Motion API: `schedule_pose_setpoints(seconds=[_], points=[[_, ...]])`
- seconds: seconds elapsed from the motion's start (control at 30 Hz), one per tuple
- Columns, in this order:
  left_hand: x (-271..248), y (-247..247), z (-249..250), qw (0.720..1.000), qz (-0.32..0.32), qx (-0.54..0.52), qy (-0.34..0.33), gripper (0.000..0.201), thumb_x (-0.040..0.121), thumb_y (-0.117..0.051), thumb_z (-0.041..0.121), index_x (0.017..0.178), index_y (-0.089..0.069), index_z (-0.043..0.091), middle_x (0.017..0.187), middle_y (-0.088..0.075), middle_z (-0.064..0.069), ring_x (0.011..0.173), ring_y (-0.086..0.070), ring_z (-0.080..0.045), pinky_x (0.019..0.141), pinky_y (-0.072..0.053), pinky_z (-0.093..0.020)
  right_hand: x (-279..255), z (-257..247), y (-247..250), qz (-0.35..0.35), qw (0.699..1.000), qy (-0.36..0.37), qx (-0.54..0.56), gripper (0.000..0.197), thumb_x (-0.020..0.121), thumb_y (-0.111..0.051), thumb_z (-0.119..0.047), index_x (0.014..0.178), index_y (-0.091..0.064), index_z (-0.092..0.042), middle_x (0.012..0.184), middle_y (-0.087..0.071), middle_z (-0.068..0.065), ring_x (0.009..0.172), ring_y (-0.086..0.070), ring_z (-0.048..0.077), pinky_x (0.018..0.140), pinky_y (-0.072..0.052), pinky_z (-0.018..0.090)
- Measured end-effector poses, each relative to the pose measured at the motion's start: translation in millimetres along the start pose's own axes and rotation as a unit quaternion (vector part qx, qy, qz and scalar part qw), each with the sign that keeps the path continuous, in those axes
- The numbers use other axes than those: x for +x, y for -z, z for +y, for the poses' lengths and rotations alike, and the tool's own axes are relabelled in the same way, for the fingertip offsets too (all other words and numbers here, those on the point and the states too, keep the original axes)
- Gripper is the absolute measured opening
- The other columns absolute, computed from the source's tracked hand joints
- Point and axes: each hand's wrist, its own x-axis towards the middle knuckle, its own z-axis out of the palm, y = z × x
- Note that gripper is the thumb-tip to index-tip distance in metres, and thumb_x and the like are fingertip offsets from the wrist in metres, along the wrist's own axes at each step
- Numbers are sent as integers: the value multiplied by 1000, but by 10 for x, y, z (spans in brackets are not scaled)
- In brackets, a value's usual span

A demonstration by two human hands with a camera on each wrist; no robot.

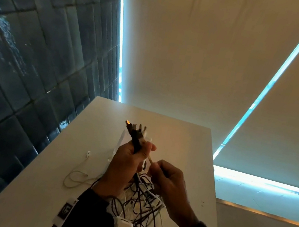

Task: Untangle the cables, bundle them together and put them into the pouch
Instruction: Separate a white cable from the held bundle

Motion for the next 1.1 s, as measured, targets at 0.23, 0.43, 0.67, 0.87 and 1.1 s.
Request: schedule_pose_setpoints(seconds=[0.23,0.43,0.67,0.87,1.1], points=[[32,98,85,999,30,-17,-28,40,88,-42,50,63,-59,24,58,-56,4,59,-55,-12,63,-46,-29,134,2,-61,-52,998,25,-19,32,99,-48,-18,77,-57,5,54,-46,-13,47,-37,-1,47,-33,11],[93,283,317,979,24,-204,-16,41,99,-39,36,66,-45,13,52,-32,0,44,-34,-13,49,-43,-28,132,430,22,-51,988,-37,-140,29,99,-52,-19,77,-63,-4,62,-53,-11,58,-47,1,57,-38,15],[78,369,339,970,15,-242,-5,43,100,-38,35,64,-44,13,51,-24,2,42,-20,-9,41,-21,-23,161,759,-15,-23,979,-97,-177,31,99,-50,-20,70,-60,-17,61,-49,-10,55,-42,0,52,-34,12],[49,444,463,981,-2,-195,6,41,96,-41,38,62,-44,14,53,-20,0,42,-16,-10,43,-12,-26,181,881,59,45,968,-209,-135,33,97,-51,-21,68,-63,-10,55,-48,-6,51,-40,6,46,-31,17],[19,452,349,992,12,-73,106,39,100,-37,42,74,-43,13,70,-69,-13,48,-55,-19,44,-39,-24,345,130,-66,44,994,-98,37,31,99,-48,-23,74,-57,-8,54,-31,0,44,-22,11,42,-17,23]])
